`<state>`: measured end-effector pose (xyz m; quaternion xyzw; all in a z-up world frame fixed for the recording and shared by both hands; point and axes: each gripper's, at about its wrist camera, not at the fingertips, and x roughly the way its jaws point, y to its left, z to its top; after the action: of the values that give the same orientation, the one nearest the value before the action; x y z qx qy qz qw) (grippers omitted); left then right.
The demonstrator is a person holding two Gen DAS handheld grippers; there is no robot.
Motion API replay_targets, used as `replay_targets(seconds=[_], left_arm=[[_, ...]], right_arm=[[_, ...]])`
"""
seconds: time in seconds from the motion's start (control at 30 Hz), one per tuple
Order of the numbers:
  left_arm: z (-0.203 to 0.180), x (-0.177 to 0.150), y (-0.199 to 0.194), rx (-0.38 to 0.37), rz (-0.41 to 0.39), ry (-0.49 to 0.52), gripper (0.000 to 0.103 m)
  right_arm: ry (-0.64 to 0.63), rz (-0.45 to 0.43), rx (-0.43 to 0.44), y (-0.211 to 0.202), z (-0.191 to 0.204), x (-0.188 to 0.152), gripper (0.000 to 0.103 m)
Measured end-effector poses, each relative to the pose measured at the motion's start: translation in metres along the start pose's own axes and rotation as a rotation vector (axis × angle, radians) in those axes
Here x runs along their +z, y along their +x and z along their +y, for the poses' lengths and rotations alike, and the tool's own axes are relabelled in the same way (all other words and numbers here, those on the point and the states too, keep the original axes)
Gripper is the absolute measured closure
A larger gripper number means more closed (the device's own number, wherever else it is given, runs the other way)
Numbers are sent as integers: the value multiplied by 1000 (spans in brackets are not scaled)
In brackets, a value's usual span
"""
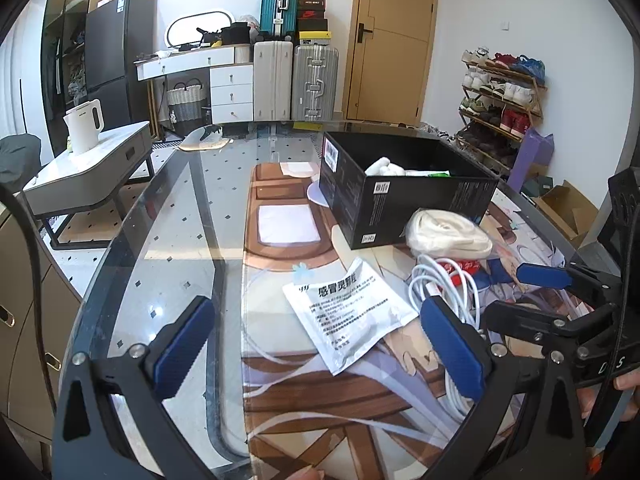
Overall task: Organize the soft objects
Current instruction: 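Close the right gripper on the white cable bundle while the left gripper moves toward the white sachet, then lift the cable bundle with the right gripper while the left gripper grasps the white sachet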
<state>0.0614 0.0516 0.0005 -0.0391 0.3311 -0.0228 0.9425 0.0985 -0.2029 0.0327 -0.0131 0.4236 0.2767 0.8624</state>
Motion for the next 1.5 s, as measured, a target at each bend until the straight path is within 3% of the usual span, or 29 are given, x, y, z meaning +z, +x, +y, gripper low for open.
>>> replay_targets(seconds=[0.43,0.67,0.93,1.13,1.27,1.5], left_arm=[[14,-4,6,21,17,-18,0],[15,-6,8,19,23,-20,0],[16,-5,8,24,26,-22,0],[20,-5,7,24,23,-38,0],[23,-4,7,24,19,-47,0],[22,-4,9,21,27,-43,0]], right_arm=[[-28,48,40,22,18,-5,3],[-67,42,7,25,29,-6,21],[-120,39,33,28,41,-8,39],[-147,30,79,29,52,-11,66],[-138,30,95,27,52,-15,74],[-147,3,105,14,46,-19,74]])
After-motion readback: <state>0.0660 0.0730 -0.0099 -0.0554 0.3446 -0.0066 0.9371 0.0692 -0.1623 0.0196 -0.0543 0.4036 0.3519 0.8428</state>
